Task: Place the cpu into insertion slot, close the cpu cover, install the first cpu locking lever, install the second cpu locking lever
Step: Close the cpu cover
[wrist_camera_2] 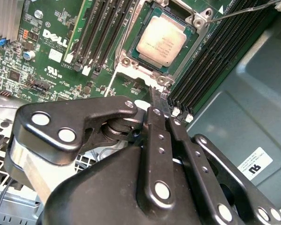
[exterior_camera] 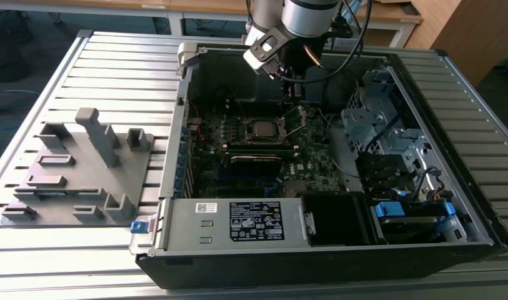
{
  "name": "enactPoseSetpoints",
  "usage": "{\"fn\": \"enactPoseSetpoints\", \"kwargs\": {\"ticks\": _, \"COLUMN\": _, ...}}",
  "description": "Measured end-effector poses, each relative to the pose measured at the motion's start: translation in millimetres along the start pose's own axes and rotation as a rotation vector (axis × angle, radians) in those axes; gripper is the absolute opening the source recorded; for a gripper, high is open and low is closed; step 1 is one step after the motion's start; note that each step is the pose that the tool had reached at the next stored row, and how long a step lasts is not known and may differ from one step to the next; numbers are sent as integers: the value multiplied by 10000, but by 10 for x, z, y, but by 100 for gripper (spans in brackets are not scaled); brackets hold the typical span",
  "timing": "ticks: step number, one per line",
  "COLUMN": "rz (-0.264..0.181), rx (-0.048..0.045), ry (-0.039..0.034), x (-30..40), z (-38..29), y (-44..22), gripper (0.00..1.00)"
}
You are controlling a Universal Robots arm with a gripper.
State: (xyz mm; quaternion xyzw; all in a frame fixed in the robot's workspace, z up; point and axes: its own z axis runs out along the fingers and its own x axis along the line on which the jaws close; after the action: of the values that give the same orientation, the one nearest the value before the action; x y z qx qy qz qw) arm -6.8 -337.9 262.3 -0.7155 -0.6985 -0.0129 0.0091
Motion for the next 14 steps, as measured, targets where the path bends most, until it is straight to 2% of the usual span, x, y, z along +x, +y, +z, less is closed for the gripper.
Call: {"fn": "enactPoseSetpoints", "kwargs": {"ticks": 14, "rz": 0, "rx": 1, "ry": -1, "x": 0, "z": -18, "y": 0, "gripper": 10}}
